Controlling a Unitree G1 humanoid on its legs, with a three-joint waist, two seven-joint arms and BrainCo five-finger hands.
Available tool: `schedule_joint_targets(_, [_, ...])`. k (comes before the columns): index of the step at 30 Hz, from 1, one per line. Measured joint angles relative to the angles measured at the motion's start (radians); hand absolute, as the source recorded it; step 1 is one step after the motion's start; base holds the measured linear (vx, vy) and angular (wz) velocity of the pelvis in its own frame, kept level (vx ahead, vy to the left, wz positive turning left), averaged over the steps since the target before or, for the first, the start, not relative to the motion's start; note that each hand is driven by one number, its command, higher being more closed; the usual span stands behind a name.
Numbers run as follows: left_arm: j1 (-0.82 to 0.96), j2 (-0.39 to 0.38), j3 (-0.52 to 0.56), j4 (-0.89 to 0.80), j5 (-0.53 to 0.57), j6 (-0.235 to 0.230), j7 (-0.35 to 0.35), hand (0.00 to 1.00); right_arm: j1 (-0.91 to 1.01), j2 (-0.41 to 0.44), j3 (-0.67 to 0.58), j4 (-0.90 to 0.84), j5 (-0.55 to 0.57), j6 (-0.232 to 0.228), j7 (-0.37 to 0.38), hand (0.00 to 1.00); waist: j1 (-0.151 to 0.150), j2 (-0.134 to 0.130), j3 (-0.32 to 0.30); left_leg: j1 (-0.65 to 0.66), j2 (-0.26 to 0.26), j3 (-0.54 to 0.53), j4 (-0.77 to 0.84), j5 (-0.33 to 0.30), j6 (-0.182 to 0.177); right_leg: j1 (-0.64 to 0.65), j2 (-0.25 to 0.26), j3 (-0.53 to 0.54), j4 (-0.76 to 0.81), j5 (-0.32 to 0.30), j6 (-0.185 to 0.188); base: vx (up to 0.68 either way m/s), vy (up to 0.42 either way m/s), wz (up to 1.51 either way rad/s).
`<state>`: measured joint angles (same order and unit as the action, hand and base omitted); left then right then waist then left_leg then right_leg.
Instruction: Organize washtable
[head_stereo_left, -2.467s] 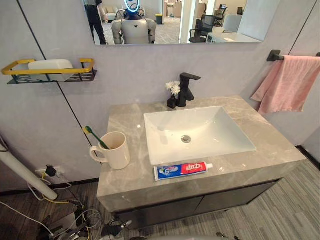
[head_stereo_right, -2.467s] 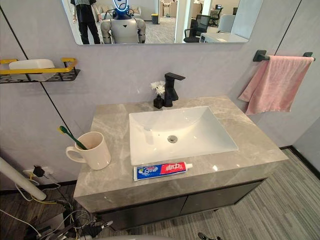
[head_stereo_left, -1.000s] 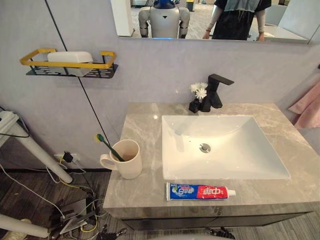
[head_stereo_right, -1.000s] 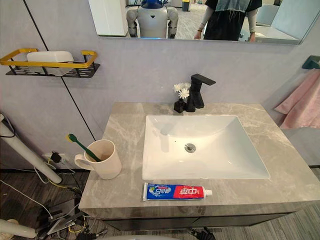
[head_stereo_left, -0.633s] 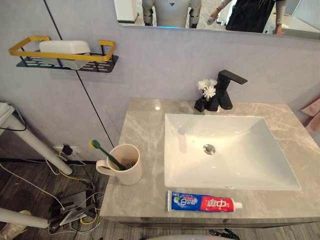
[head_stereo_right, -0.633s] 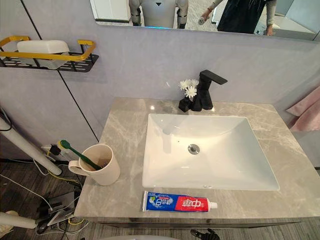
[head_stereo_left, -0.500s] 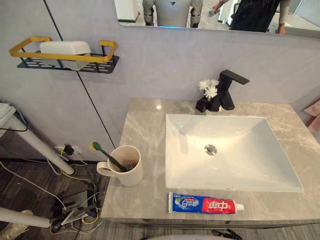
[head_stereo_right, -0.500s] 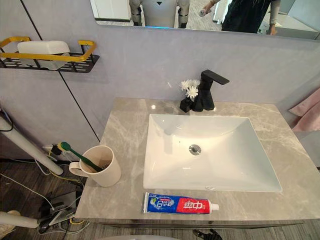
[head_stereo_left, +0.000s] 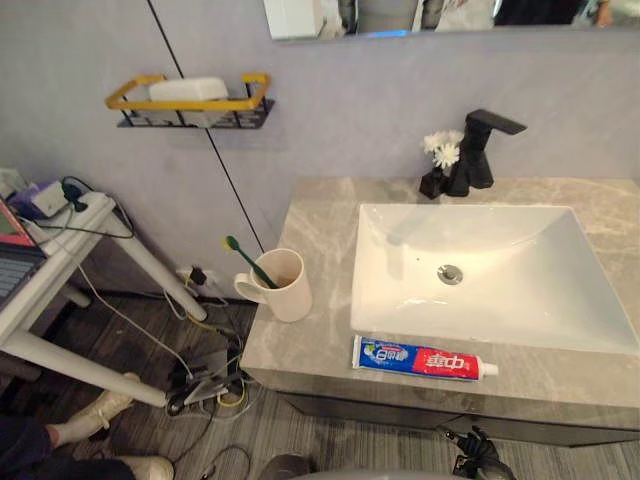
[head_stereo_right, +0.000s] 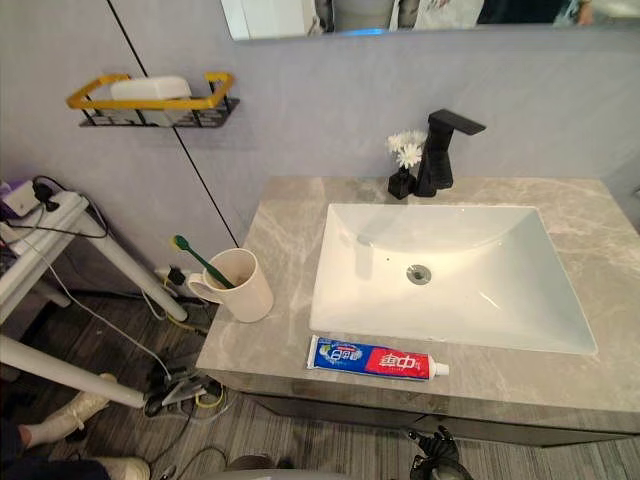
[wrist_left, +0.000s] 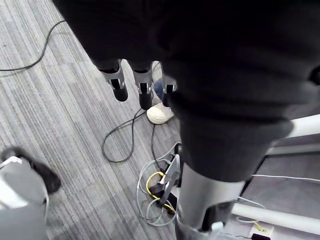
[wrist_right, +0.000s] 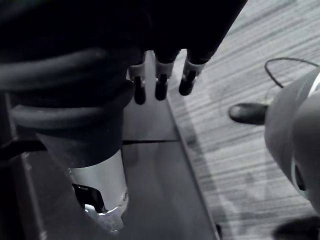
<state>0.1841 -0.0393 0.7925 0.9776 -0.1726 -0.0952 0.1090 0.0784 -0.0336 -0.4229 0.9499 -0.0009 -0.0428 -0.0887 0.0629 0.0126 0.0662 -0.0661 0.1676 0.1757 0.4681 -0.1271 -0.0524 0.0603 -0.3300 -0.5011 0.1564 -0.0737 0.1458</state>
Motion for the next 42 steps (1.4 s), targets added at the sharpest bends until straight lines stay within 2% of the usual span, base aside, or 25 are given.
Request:
schedule_joint_targets(1, [-0.009,-0.006,-0.005,-0.012,-0.009,-0.001,0.002,0.0,0.001,-0.012,0.0,0.0,-0.002,0.0,0.0,0.0,-0.001,0.007,-0.002,0.012,0.033,-0.036,0.001,-0.003,-0.016,-0.002,0.0,-0.006,0.009,0.008,0.011,-0.17,0.354,0.33])
schedule_joint_targets(2, [-0.02,-0.024,-0.019,-0.039,-0.01,-0.006,0.001,0.0,-0.001,-0.027,-0.002,-0.003,-0.01,0.0,-0.001,0.0,-0.002,0.018,-0.01,0.027,0.041,-0.096,-0.066,-0.036,-0.084,-0.024,-0.006,-0.011,0.033,0.018,0.023,-0.11,0.273,0.33])
schedule_joint_targets(3, [-0.028,-0.029,-0.027,-0.048,-0.011,-0.008,0.001,0.0,-0.005,-0.03,-0.004,-0.004,-0.01,0.0,-0.002,0.0,-0.002,0.024,-0.014,0.036,0.035,-0.1,-0.101,-0.059,-0.104,-0.037,-0.007,-0.014,0.038,0.029,0.028,-0.12,0.369,0.48])
schedule_joint_targets(4, [-0.047,-0.025,-0.058,-0.049,-0.009,-0.01,0.003,0.0,-0.011,-0.031,-0.005,-0.003,-0.011,0.001,-0.002,0.0,-0.015,0.015,-0.012,0.038,0.016,-0.098,-0.138,-0.077,-0.104,-0.046,-0.021,-0.022,0.042,0.046,0.031,-0.11,0.288,0.5])
schedule_joint_targets(5, [-0.061,-0.009,-0.126,-0.057,0.0,-0.012,0.003,0.0,-0.018,-0.007,0.001,-0.003,-0.019,0.002,0.003,0.0,-0.019,-0.023,0.008,0.037,-0.021,-0.095,-0.156,-0.084,-0.092,-0.061,-0.059,-0.019,0.06,0.075,0.006,-0.15,0.35,0.38])
schedule_joint_targets(7, [-0.062,0.004,-0.18,-0.057,0.023,-0.012,0.004,0.0,-0.019,0.027,0.011,-0.009,-0.043,0.004,0.006,0.0,-0.016,-0.033,0.011,0.045,-0.041,-0.083,-0.131,-0.093,-0.075,-0.064,-0.073,0.0,0.064,0.128,-0.014,-0.22,0.326,-0.13])
schedule_joint_targets(10, [-0.059,0.025,-0.249,-0.06,0.053,-0.023,0.004,0.0,-0.009,0.035,0.041,-0.019,-0.051,0.004,0.006,0.0,-0.016,-0.042,0.006,0.043,-0.044,-0.043,-0.102,-0.137,-0.025,-0.066,-0.074,0.04,0.04,0.151,-0.028,-0.23,0.155,-0.32])
schedule_joint_targets(12, [-0.062,0.033,-0.257,-0.066,0.066,-0.025,0.004,0.0,-0.008,0.033,0.04,-0.033,-0.051,0.006,0.006,0.0,-0.019,-0.039,0.006,0.021,-0.043,-0.03,-0.061,-0.162,-0.015,-0.075,-0.072,0.037,0.016,0.136,-0.011,-0.24,0.005,-0.39])
schedule_joint_targets(14, [-0.06,0.027,-0.281,-0.091,0.067,-0.024,0.005,0.0,0.023,0.024,0.039,-0.033,-0.051,0.009,0.005,0.0,-0.028,-0.031,-0.001,0.005,-0.039,-0.036,-0.05,-0.172,-0.016,-0.084,-0.059,0.038,0.021,0.121,-0.033,-0.2,-0.016,-0.06])
schedule_joint_targets(15, [-0.043,0.013,-0.292,-0.158,0.069,-0.021,0.006,0.0,0.051,0.023,0.038,-0.032,-0.05,0.01,0.005,0.0,-0.024,-0.022,-0.004,0.007,-0.026,-0.039,-0.06,-0.172,-0.017,-0.086,-0.04,0.034,0.013,0.092,-0.072,-0.13,-0.055,-0.12])
schedule_joint_targets(16, [-0.016,0.001,-0.302,-0.24,0.07,-0.021,0.007,0.0,0.076,0.026,0.039,-0.031,-0.05,0.011,0.004,0.0,-0.017,0.003,-0.018,0.007,0.001,-0.042,-0.095,-0.17,-0.02,-0.098,-0.017,0.044,0.019,0.061,-0.092,-0.1,-0.098,-0.15])
schedule_joint_targets(17, [0.003,-0.004,-0.308,-0.292,0.072,-0.023,0.008,0.0,0.08,0.026,0.041,-0.032,-0.05,0.012,0.004,0.0,-0.022,0.009,-0.023,0.006,0.015,-0.036,-0.104,-0.166,-0.026,-0.118,-0.012,0.056,0.081,0.064,-0.086,-0.04,-0.152,-0.04])
schedule_joint_targets(18, [0.042,-0.006,-0.314,-0.414,0.077,-0.025,0.012,0.0,0.09,0.032,0.05,-0.035,-0.049,0.006,0.002,0.0,-0.032,-0.009,-0.029,0.011,0.002,-0.04,-0.115,-0.159,-0.039,-0.121,-0.001,0.095,0.161,0.038,-0.082,0.01,-0.141,-0.05])
schedule_joint_targets(19, [0.076,-0.009,-0.319,-0.507,0.09,-0.031,0.021,0.0,0.112,0.036,0.058,-0.034,-0.051,0.006,0.0,0.0,-0.017,-0.027,-0.043,0.013,-0.001,-0.037,-0.12,-0.152,-0.05,-0.11,0.005,0.095,0.108,0.012,-0.005,0.01,-0.151,-0.29])
schedule_joint_targets(20, [0.116,-0.031,-0.316,-0.612,0.108,-0.032,0.033,0.0,0.128,0.033,0.067,-0.032,-0.05,0.003,-0.001,0.0,0.008,-0.003,-0.055,0.017,0.021,-0.037,-0.128,-0.144,-0.062,-0.11,0.04,0.101,0.075,0.021,-0.008,0.02,-0.096,-0.48])
schedule_joint_targets(21, [0.138,-0.029,-0.323,-0.659,0.122,-0.033,0.044,0.0,0.133,0.028,0.071,-0.035,-0.051,-0.002,-0.003,0.0,0.011,0.0,-0.058,0.02,0.029,-0.034,-0.14,-0.136,-0.065,-0.11,0.055,0.104,0.057,0.026,-0.007,0.06,-0.126,-0.51])
schedule_joint_targets(22, [0.186,-0.036,-0.32,-0.788,0.168,-0.039,0.071,0.0,0.139,0.021,0.082,-0.035,-0.052,-0.014,-0.004,0.0,0.012,0.007,-0.074,0.024,0.038,-0.02,-0.188,-0.112,-0.072,-0.117,0.082,0.113,0.004,0.054,-0.012,0.07,-0.087,-0.34])
schedule_joint_targets(23, [0.201,-0.039,-0.32,-0.842,0.188,-0.042,0.078,0.0,0.141,0.018,0.085,-0.035,-0.052,-0.019,-0.004,0.0,0.014,0.003,-0.08,0.028,0.042,-0.007,-0.205,-0.101,-0.073,-0.117,0.09,0.117,-0.019,0.068,-0.013,0.09,-0.091,-0.41])
schedule_joint_targets(24, [0.228,-0.047,-0.32,-0.946,0.217,-0.05,0.093,0.0,0.151,0.015,0.089,-0.035,-0.051,-0.026,-0.003,0.0,0.027,0.016,-0.085,0.03,0.044,0.008,-0.236,-0.079,-0.075,-0.114,0.103,0.124,-0.063,0.093,-0.015,0.08,-0.038,-0.3])
schedule_joint_targets(27, [0.259,-0.058,-0.333,-1.158,0.3,-0.077,0.114,0.0,0.153,0.007,0.089,-0.031,-0.051,-0.035,-0.002,0.0,0.036,0.027,-0.091,0.03,0.044,0.024,-0.241,-0.043,-0.077,-0.099,0.116,0.131,-0.124,0.144,-0.008,0.12,0.015,-0.18])
schedule_joint_targets(29, [0.256,-0.056,-0.354,-1.365,0.363,-0.085,0.136,0.0,0.153,0.005,0.114,-0.022,-0.055,-0.039,-0.002,0.0,0.035,0.021,-0.092,0.052,0.035,0.024,-0.244,-0.042,-0.078,-0.064,0.107,0.12,-0.139,0.147,-0.005,0.1,0.063,0.11])
schedule_joint_targets(33, [0.233,-0.047,-0.421,-1.626,0.411,-0.111,0.147,0.0,0.15,0.01,0.163,-0.022,-0.081,-0.044,0.005,0.0,0.036,0.011,-0.1,0.066,0.021,0.02,-0.26,-0.042,-0.077,-0.039,0.097,0.112,-0.16,0.151,0.002,0.05,0.038,0.1])
schedule_joint_targets(36, [0.202,-0.025,-0.525,-1.748,0.407,-0.118,0.146,0.0,0.142,0.021,0.175,-0.021,-0.089,-0.044,0.006,0.0,0.037,0.016,-0.099,0.082,0.021,0.011,-0.276,-0.04,-0.074,-0.017,0.098,0.095,-0.163,0.146,0.008,0.01,0.003,0.14])
schedule_joint_targets(39, [0.185,0.025,-0.619,-1.813,0.337,-0.145,0.081,0.0,0.135,0.021,0.198,-0.021,-0.099,-0.041,0.011,0.0,0.035,0.029,-0.1,0.094,0.02,0.009,-0.295,-0.037,-0.068,-0.009,0.099,0.093,-0.163,0.143,0.008,-0.01,-0.006,0.04])
schedule_joint_targets(42, [0.163,0.053,-0.648,-1.832,0.231,-0.165,0.015,0.0,0.113,0.005,0.196,0.009,-0.118,-0.039,0.028,0.0,0.032,0.047,-0.101,0.095,0.013,0.004,-0.304,-0.031,-0.062,-0.01,0.099,0.096,-0.169,0.143,0.008,0.0,0.001,0.02])
